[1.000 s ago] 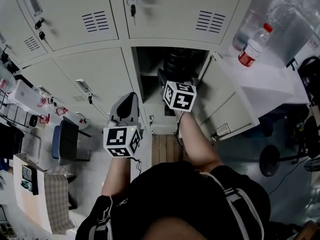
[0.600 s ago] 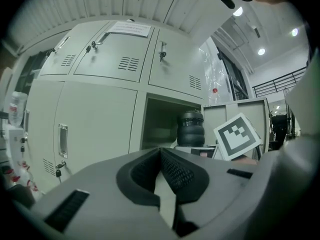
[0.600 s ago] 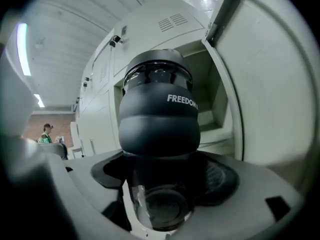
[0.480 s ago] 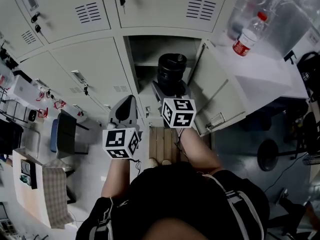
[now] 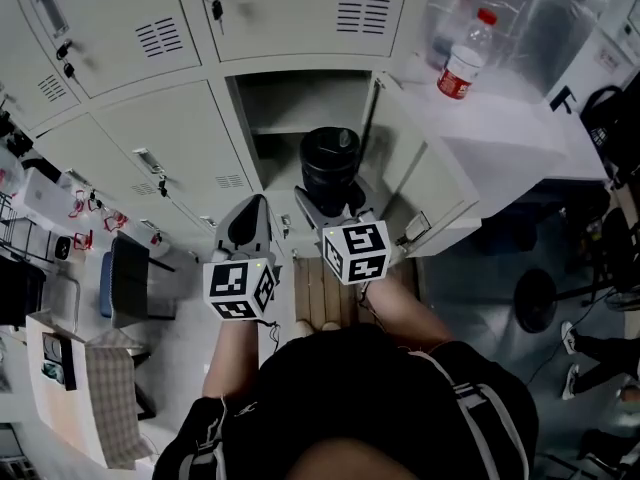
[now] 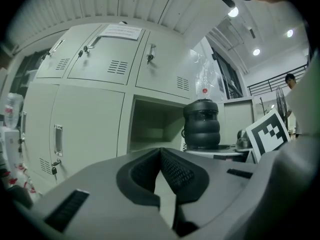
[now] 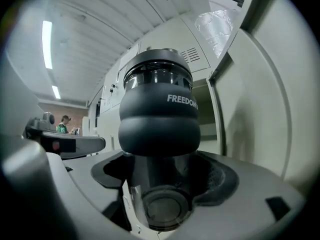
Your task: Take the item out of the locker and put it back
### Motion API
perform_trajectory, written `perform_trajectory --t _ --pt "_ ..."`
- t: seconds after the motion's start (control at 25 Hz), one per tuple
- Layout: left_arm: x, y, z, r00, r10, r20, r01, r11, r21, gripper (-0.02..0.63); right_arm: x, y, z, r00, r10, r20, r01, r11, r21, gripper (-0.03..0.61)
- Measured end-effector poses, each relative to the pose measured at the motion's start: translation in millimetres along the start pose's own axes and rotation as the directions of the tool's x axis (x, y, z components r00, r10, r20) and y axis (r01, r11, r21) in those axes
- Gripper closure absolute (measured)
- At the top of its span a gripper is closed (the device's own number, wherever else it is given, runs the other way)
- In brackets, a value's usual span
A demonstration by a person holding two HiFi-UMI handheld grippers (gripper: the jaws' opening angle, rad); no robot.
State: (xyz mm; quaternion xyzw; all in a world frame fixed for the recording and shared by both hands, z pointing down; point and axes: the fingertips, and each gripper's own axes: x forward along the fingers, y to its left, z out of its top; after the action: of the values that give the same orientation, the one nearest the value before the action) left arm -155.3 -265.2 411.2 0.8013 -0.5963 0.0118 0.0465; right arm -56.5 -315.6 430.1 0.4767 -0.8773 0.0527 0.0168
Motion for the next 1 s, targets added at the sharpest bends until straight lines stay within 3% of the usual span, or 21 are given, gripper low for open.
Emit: perform_trajectory --t 0.48,0.72,1.0 --pt "-2 -15 11 0.999 -0.028 0.029 0.027 0.999 0.019 0.600 -27 -1 11 1.000 -0.008 0.030 0.007 1.000 0.006 0.175" --pt "-3 -6 17 0.999 -0.015 0.040 0.014 1.000 0.028 0.600 -12 3 13 1.000 0.011 0.029 -0.011 1.000 0.017 0.175" --pt "-1 14 22 0.999 0.006 0.052 -0.008 0.999 0.035 0.600 29 5 12 0.999 0.040 0.021 -0.042 0.993 0.109 0.175"
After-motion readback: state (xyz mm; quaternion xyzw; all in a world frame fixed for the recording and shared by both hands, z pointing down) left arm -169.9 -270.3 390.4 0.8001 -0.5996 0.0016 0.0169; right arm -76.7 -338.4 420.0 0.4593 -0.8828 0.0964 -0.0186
